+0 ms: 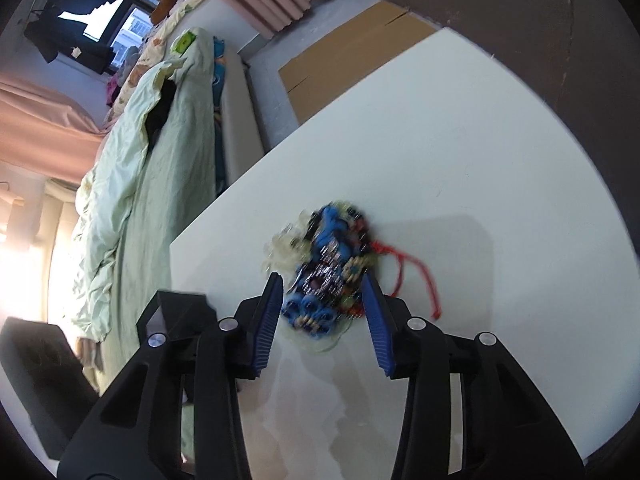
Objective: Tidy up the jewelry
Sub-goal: 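Grasp the blue flower bracelet with the right gripper, then grasp the dark bead bracelet with the left gripper while the right lifts the blue bracelet, then lower both bracelets into the black box and open both grippers, then grasp the red string bracelet with the right gripper and lift it, then reach the left gripper toward the silver hoop and pouch while the right holds the red bracelet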
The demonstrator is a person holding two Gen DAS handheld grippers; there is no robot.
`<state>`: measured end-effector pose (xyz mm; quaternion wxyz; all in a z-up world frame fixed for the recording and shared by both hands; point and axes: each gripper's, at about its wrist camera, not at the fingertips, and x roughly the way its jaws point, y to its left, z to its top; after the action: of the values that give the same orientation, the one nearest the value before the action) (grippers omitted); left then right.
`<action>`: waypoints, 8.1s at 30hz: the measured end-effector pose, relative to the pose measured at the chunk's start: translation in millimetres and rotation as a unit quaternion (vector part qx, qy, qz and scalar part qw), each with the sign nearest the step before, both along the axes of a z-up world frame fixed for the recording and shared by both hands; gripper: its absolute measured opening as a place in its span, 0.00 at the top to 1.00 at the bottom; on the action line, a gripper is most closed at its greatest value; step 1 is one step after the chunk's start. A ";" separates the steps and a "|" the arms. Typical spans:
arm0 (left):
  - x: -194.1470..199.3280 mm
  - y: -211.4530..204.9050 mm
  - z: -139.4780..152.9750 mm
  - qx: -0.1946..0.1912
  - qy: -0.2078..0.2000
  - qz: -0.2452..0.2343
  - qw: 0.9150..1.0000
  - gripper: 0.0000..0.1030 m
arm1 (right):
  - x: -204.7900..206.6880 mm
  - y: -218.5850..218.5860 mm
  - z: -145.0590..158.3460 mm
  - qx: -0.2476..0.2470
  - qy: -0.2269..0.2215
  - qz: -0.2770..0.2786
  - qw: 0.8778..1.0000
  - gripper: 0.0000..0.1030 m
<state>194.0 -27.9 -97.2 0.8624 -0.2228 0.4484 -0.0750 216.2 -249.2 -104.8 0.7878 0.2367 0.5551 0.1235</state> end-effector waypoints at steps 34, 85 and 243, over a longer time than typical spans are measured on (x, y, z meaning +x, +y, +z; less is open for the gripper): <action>5.5 -24.9 -18.5 0.022 0.017 -0.017 0.999 0.71 | -26.6 -43.5 47.5 0.079 -0.057 -0.019 0.995 0.90; -47.1 -25.3 51.7 0.114 -0.074 -0.049 0.990 0.93 | -47.7 -48.0 76.6 0.040 -0.135 -0.017 0.990 0.90; 63.7 -66.2 -53.9 0.199 0.027 -0.092 0.975 0.43 | 16.6 -67.2 49.5 0.024 -0.072 -0.026 0.997 0.93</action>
<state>257.8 -94.1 -151.1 0.8663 -0.0062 0.4961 -0.0575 232.8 -316.3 -55.3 0.8228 0.2600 0.4875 0.1328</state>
